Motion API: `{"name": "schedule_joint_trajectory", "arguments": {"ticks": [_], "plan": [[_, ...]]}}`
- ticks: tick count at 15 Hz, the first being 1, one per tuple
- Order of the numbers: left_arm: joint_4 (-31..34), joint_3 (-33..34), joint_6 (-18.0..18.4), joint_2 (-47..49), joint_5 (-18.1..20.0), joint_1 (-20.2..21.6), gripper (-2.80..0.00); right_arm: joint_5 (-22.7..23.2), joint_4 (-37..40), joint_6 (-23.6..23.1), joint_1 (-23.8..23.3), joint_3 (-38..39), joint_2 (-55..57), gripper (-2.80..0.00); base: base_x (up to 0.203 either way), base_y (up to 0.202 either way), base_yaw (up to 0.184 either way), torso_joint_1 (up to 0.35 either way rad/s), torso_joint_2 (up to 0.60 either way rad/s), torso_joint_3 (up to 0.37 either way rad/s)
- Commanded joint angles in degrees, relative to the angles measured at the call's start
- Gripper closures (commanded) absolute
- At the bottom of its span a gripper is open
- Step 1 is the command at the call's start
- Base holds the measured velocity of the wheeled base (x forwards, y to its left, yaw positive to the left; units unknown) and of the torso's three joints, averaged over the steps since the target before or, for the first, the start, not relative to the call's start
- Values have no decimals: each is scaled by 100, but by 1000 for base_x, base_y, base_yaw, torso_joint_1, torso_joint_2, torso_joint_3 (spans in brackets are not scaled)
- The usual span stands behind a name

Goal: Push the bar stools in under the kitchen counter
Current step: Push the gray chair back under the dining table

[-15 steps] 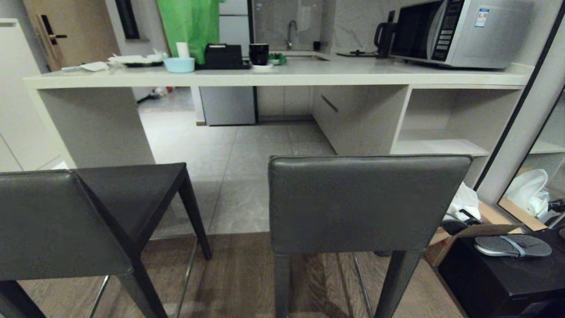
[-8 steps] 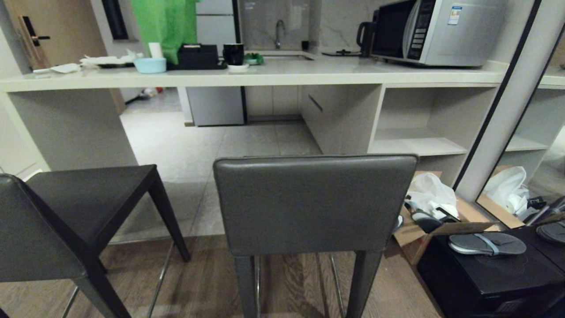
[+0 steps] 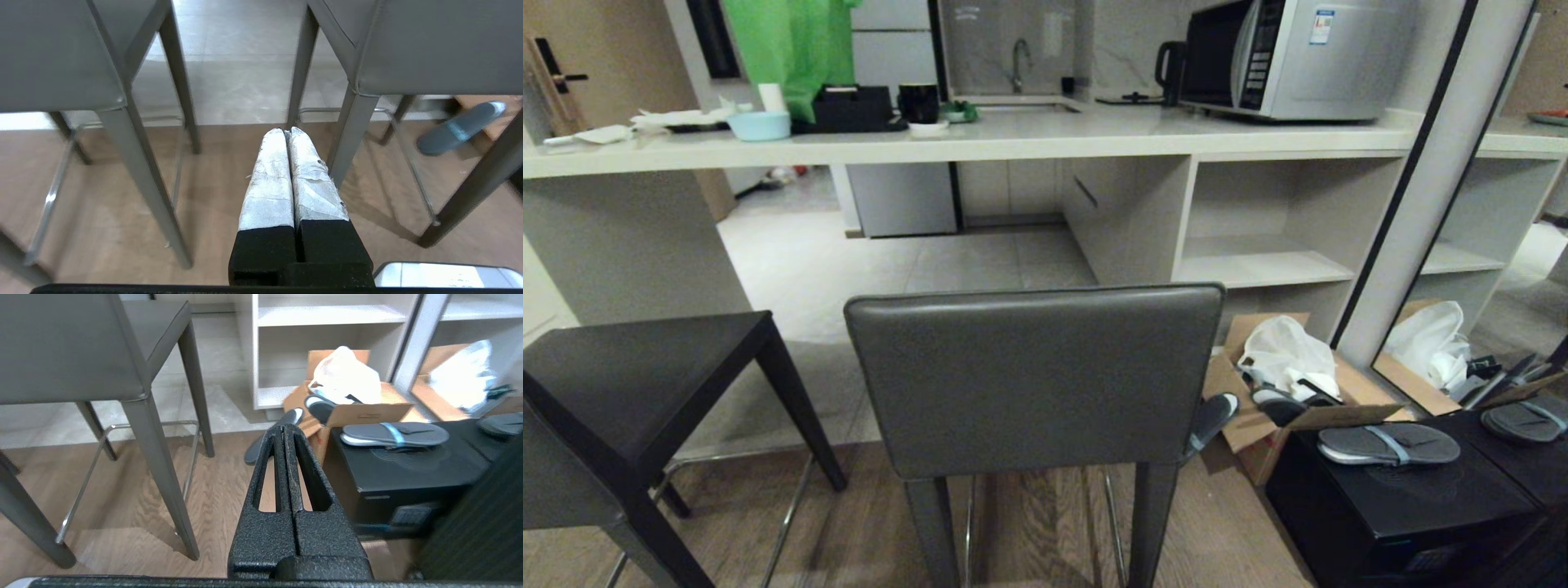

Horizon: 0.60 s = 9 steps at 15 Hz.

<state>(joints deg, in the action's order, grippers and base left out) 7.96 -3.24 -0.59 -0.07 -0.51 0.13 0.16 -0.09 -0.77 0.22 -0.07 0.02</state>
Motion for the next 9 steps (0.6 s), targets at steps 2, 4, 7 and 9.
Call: {"name": "schedule_joint_trajectory", "arguments": {"ticks": [2,4,7,9], "plan": [[4,1,-2,7,-2,4,0,2,-9,3,4,-1,-2,0,28,2,8,3,1,1],[4,3,-2,7,-2,4,0,2,-9,-2,4,-1,-2,0,145,1,3,2,2,-1],[4,3,-2,-1,-2,4,0,2,-9,-2,4,-1,-2,0,86,0,2,6,3,2],[4,7,-2,7,-2,4,0,2,-9,0,4,-1,-2,0,0,0,0,0,0,0]]}}
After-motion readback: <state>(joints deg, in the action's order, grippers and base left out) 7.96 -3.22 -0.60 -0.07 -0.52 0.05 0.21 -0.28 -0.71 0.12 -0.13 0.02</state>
